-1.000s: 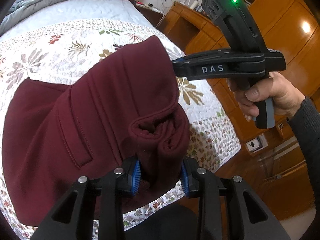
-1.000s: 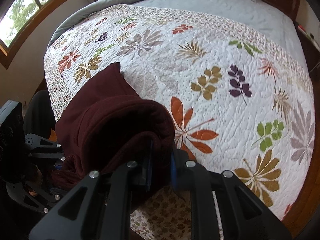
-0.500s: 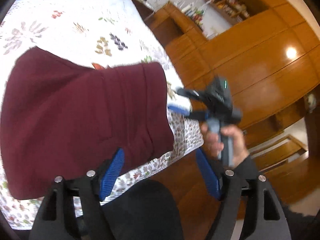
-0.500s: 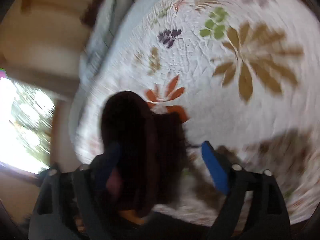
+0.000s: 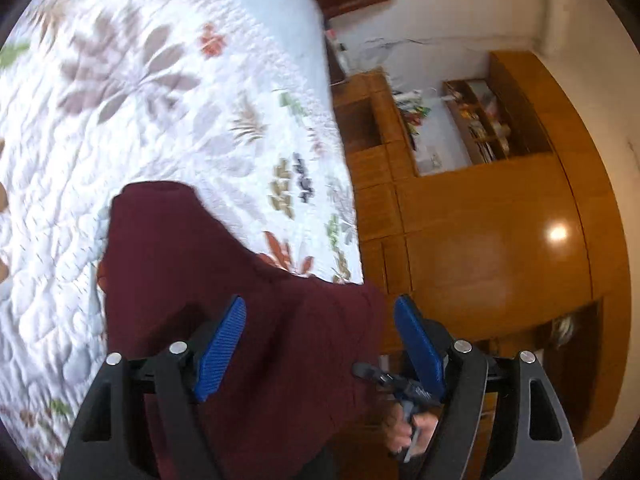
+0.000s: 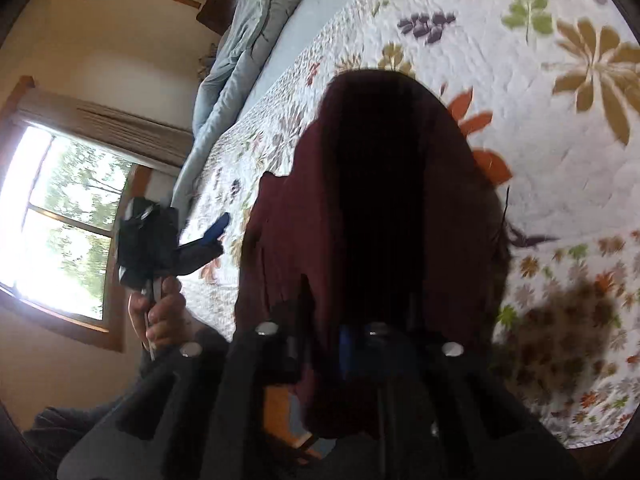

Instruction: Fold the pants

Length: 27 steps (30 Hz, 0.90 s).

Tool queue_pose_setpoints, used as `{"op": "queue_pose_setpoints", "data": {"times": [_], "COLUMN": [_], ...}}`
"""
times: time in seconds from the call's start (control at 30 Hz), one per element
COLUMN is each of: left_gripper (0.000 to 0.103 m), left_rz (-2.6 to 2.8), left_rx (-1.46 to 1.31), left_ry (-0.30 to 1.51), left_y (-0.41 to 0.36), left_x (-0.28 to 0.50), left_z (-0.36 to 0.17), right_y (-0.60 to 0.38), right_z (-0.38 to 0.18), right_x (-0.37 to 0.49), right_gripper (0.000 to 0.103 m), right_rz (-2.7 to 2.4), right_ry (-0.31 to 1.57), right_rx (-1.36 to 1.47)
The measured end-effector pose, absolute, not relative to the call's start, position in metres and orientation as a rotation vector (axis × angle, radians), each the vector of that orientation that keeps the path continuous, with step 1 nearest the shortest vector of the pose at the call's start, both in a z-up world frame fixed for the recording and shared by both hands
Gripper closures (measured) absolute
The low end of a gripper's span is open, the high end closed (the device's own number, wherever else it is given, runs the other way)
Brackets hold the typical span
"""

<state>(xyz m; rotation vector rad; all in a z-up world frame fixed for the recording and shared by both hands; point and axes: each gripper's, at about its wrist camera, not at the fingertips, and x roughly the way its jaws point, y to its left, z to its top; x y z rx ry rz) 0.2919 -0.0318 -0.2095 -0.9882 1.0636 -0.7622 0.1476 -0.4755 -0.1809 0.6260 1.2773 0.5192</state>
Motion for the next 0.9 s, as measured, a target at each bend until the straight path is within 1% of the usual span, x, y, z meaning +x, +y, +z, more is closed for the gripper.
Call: {"op": "queue_pose_setpoints", "data": {"times": [0.07, 0.1, 0.13, 0.17, 0.2, 0.23, 0.27, 0.33, 0.37, 0.43, 0.47, 0.5, 0.53, 0.57, 0.6, 0.7, 0.77, 0.83, 0.87, 0.9], "left_gripper": [0.026, 0.027, 0.027, 0.029, 0.032, 0.033, 0.033, 0.032, 0.032, 0.032, 0.032, 0.031, 0.03, 0.03, 0.029, 0.029, 0.029, 0.029, 0.029, 0.029], "left_rz": [-0.742, -0.729, -0.726, -0.724, -0.722, -0.728, -0.725, -0.732, -0.733, -0.74, -0.752, -0.77, -0.784, -0.796, -0.806, -0.84, -0.834, -0.821, -0.812, -0.808], "left_rx": [-1.0, -1.007, -1.032, -1.05, -1.064, -1.078, -1.074, -1.059, -1.051, -1.035, -1.032, -1.024, -1.013, -0.999, -0.988, -0.943, -0.909, -0.87, -0.841, -0.82], "left_ry": [1.08, 1.088, 1.088, 1.085, 1.083, 1.08, 1.078, 1.068, 1.058, 1.024, 1.007, 0.988, 0.977, 0.969, 0.969, 0.988, 0.992, 1.005, 1.014, 1.017], "left_y": [-0.031, -0.031, -0.031, -0.03, -0.03, -0.032, -0.032, -0.032, -0.028, -0.022, -0.018, -0.016, -0.016, -0.016, -0.017, -0.023, -0.024, -0.026, -0.029, -0.03], "left_x": [0.299, 0.302, 0.305, 0.306, 0.308, 0.309, 0.31, 0.31, 0.309, 0.305, 0.302, 0.298, 0.293, 0.289, 0.284, 0.267, 0.258, 0.251, 0.247, 0.243], "left_z": [-0.228, -0.236, -0.245, -0.25, -0.254, -0.256, -0.255, -0.249, -0.245, -0.233, -0.225, -0.218, -0.213, -0.21, -0.208, -0.207, -0.207, -0.209, -0.211, -0.211], "right_y": [-0.474, -0.478, -0.484, -0.492, -0.495, -0.498, -0.498, -0.5, -0.502, -0.511, -0.517, -0.527, -0.535, -0.539, -0.542, -0.545, -0.537, -0.524, -0.518, -0.514], "right_z": [-0.162, -0.161, -0.169, -0.188, -0.203, -0.221, -0.224, -0.216, -0.211, -0.199, -0.196, -0.192, -0.19, -0.19, -0.193, -0.215, -0.218, -0.215, -0.213, -0.21], "right_x": [0.138, 0.133, 0.128, 0.123, 0.119, 0.114, 0.112, 0.11, 0.109, 0.108, 0.108, 0.109, 0.109, 0.113, 0.117, 0.127, 0.136, 0.142, 0.145, 0.147], "right_gripper": [0.093, 0.093, 0.093, 0.092, 0.092, 0.092, 0.092, 0.087, 0.082, 0.078, 0.066, 0.048, 0.039, 0.026, 0.019, 0.019, 0.019, 0.036, 0.056, 0.081], "right_rz": [0.526, 0.501, 0.467, 0.412, 0.376, 0.348, 0.349, 0.368, 0.375, 0.35, 0.327, 0.295, 0.283, 0.285, 0.314, 0.367, 0.404, 0.433, 0.433, 0.442], "right_ry": [1.234, 1.237, 1.259, 1.315, 1.35, 1.374, 1.363, 1.324, 1.314, 1.272, 1.262, 1.24, 1.221, 1.205, 1.193, 1.235, 1.246, 1.257, 1.255, 1.256], "right_rx": [0.594, 0.598, 0.617, 0.641, 0.646, 0.664, 0.672, 0.702, 0.716, 0.719, 0.722, 0.743, 0.77, 0.789, 0.823, 0.916, 0.918, 0.851, 0.816, 0.784]}}
